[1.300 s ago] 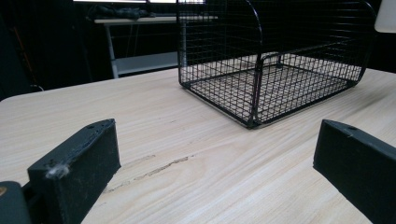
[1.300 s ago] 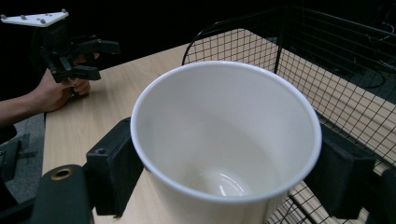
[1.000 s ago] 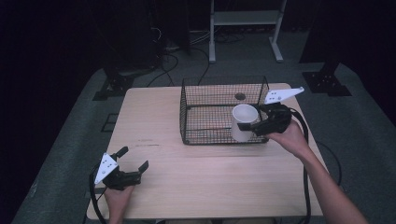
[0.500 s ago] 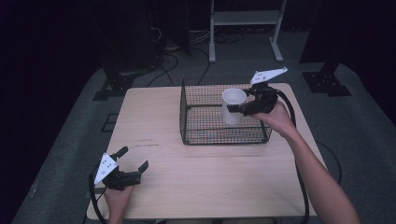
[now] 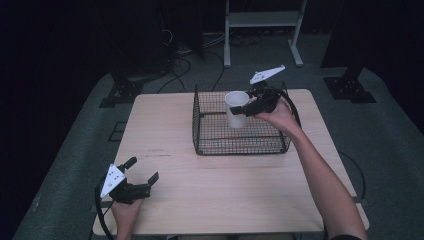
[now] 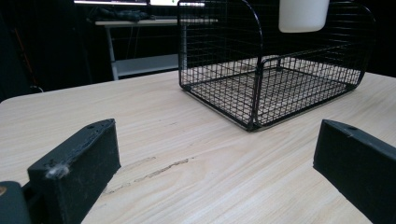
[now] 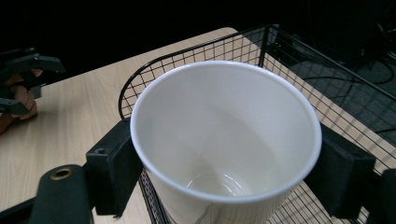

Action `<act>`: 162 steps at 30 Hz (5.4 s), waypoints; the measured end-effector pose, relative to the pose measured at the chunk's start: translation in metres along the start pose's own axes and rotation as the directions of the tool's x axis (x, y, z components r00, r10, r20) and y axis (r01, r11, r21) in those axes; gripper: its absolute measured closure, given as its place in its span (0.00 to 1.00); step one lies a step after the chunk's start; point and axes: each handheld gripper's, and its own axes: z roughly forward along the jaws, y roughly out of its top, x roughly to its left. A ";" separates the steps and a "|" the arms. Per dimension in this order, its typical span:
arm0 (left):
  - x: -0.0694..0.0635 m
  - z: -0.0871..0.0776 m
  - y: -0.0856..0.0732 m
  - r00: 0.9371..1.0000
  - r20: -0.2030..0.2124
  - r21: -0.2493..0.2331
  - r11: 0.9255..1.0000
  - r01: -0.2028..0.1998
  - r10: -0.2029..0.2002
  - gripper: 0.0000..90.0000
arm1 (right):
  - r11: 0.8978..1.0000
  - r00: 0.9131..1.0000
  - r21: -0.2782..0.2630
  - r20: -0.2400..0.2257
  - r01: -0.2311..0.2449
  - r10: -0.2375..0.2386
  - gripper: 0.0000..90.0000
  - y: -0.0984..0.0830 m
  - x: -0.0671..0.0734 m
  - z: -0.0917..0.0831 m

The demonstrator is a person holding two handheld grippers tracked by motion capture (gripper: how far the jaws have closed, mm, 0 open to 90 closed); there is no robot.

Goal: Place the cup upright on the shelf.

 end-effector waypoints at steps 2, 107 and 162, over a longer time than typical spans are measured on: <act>0.000 0.000 0.000 1.000 0.001 -0.001 1.000 0.001 -0.001 0.00 | 1.000 1.000 -0.003 -0.012 -0.004 0.004 0.22 0.001 -0.002 0.007; 0.002 0.000 0.000 1.000 0.004 -0.010 1.000 -0.002 0.002 0.00 | 0.979 0.997 0.192 0.025 -0.071 0.068 0.18 -0.050 -0.056 0.077; 0.000 0.001 0.000 1.000 -0.004 -0.004 1.000 -0.013 0.013 0.00 | 0.993 0.993 0.031 0.035 -0.116 0.114 0.07 -0.030 -0.043 0.029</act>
